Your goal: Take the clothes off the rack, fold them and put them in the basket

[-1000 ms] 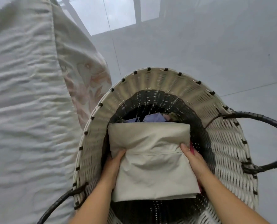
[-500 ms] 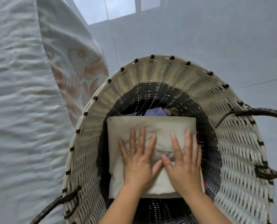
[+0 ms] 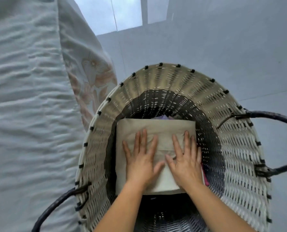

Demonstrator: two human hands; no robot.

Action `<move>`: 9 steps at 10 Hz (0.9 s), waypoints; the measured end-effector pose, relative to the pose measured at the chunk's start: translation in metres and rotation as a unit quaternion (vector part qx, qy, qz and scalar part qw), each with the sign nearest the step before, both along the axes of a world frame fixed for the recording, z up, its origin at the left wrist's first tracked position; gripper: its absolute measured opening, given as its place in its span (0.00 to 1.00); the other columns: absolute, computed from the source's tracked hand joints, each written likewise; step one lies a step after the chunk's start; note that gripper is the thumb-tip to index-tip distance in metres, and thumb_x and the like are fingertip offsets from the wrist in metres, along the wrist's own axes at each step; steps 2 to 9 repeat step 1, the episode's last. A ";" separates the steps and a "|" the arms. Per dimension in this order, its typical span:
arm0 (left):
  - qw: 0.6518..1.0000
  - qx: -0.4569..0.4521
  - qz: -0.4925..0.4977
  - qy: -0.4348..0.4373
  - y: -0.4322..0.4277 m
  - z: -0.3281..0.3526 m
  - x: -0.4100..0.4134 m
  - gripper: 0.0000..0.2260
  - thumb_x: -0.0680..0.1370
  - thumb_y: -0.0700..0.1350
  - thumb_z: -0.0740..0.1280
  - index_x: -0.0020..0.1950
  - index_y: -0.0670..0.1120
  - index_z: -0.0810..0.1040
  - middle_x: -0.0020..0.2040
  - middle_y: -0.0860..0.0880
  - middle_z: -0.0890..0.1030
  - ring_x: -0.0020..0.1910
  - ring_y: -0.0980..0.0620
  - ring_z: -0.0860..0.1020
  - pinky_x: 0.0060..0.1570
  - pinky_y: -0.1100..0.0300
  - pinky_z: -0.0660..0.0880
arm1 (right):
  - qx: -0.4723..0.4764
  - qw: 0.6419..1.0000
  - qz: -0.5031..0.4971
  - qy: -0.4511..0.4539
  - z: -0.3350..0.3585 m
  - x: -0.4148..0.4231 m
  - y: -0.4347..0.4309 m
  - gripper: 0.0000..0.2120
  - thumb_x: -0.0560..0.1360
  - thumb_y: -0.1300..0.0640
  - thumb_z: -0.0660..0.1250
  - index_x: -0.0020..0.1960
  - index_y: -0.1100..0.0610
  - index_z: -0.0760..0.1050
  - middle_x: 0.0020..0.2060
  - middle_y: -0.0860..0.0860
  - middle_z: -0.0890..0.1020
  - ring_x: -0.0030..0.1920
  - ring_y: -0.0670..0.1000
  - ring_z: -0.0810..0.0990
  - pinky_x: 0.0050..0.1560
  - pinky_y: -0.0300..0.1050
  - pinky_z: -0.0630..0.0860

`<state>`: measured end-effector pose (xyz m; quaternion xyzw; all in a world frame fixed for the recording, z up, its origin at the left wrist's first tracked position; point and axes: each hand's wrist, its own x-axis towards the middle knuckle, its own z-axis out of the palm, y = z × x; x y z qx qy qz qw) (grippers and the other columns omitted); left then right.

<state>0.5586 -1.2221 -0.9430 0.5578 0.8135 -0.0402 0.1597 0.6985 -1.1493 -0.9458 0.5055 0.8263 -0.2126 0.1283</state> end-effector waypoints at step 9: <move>0.997 0.031 0.052 -0.038 -0.024 0.038 0.003 0.43 0.63 0.59 0.72 0.73 0.47 0.60 0.74 0.42 0.58 0.72 0.43 0.57 0.65 0.34 0.63 | -0.038 0.997 -0.041 0.053 0.034 0.015 -0.013 0.32 0.77 0.35 0.42 0.75 0.53 0.55 0.75 0.56 0.55 0.73 0.56 0.53 0.68 0.60 0.59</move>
